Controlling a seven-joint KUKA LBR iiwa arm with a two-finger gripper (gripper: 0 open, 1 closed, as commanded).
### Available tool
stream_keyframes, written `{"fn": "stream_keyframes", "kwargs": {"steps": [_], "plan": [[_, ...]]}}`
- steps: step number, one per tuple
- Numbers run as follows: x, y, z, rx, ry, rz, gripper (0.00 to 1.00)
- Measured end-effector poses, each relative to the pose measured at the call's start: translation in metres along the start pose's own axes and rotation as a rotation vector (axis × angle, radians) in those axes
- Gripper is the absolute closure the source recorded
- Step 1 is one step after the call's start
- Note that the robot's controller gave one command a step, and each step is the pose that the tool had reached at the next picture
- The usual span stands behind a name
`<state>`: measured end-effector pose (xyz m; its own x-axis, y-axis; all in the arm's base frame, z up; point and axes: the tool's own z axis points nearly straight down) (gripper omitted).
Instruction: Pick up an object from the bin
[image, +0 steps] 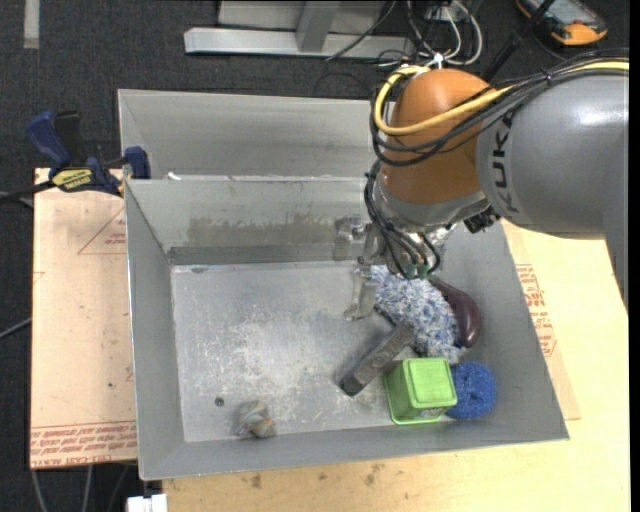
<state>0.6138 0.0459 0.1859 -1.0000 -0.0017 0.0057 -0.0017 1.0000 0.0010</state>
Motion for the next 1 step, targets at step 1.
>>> {"fn": "stream_keyframes", "kwargs": {"steps": [1], "plan": [[-0.0009, -0.0002, -0.0047, 0.000, -0.006, 0.001, 0.00]]}}
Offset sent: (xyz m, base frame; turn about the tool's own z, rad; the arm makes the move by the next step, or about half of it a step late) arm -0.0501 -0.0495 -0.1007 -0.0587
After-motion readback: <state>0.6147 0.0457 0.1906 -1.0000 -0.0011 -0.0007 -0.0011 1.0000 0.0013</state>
